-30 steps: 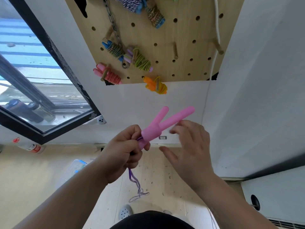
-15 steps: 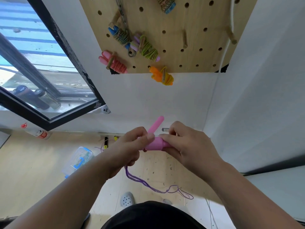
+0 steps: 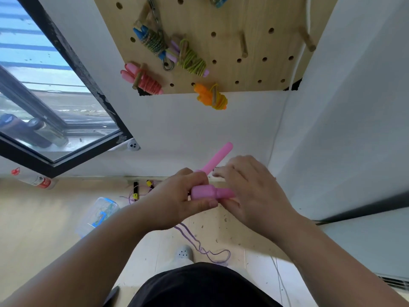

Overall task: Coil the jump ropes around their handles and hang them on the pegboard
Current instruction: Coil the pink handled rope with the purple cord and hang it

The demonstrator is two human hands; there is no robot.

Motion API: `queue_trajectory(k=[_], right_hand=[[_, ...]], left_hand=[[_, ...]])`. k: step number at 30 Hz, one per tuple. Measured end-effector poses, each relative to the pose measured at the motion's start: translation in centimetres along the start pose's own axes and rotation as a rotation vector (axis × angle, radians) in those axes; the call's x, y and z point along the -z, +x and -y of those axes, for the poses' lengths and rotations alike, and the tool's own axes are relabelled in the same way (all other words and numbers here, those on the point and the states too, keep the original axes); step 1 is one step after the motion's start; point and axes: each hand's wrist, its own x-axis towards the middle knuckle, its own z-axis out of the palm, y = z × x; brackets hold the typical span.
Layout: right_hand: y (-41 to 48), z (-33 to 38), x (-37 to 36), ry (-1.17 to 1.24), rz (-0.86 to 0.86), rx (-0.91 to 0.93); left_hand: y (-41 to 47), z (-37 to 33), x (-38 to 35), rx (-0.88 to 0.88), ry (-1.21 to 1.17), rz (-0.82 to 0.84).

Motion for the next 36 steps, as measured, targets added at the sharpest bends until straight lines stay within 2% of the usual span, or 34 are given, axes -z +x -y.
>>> queue_trajectory(k=[2, 4, 6, 8, 11, 14, 17, 19, 21, 23, 24, 27, 29, 33, 36], right_hand=[[0.5, 0.1, -0.9, -0.124, 0.113, -0.053], [1.5, 0.2, -1.3, -0.201, 0.346, -0.108], [2.7, 0.1, -1.8, -0.181, 0.538, -0.159], [3.8, 0.5, -2.1, -0.136, 0.585, -0.215], [5.1, 1.7, -3.0, -0.082, 0.640, -0.365], [5.8, 2.7, -5.0, -0.095, 0.594, -0.499], [6.9, 3.7, -6.8, -0.084, 0.493, -0.641], [7.8, 4.5, -8.0, -0.104, 0.450, -0.718], [8.8, 5.5, -9.1, -0.120, 0.420, -0.776], [10.1, 6.6, -10.1, -0.099, 0.409, -0.815], [10.8, 7.2, -10.6, -0.066, 0.405, -0.820], [12.7, 9.5, -11.5, 0.041, 0.414, -0.815], [13.2, 10.4, -11.8, 0.070, 0.353, -0.789], [13.2, 10.7, -11.9, 0.044, 0.346, -0.707], [13.7, 11.0, -12.4, 0.005, 0.450, -0.630]], left_hand=[[0.3, 0.2, 0.7, -0.024, 0.068, 0.090], [0.7, 0.9, 1.2, -0.067, 0.108, 0.125], [1.2, 1.9, 1.6, -0.122, 0.089, 0.119], [1.6, 3.2, 2.2, -0.171, -0.006, 0.094], [1.9, 5.1, 3.2, -0.154, -0.116, -0.001], [1.9, 6.8, 3.7, -0.083, -0.037, -0.226], [1.2, 8.3, 3.8, 0.067, -0.161, -0.484], [0.7, 9.2, 3.8, 0.213, -0.439, -0.433], [0.5, 9.7, 4.0, 0.299, -0.834, -0.196], [0.7, 9.6, 4.0, 0.275, -1.052, -0.013], [1.1, 9.4, 4.0, 0.256, -1.109, 0.008], [2.8, 9.2, 4.6, 0.318, -1.249, -0.109], [3.8, 9.4, 5.1, 0.379, -1.326, -0.193], [4.3, 10.6, 6.1, 0.374, -1.393, -0.186], [4.1, 11.6, 6.6, 0.397, -1.440, -0.169]])
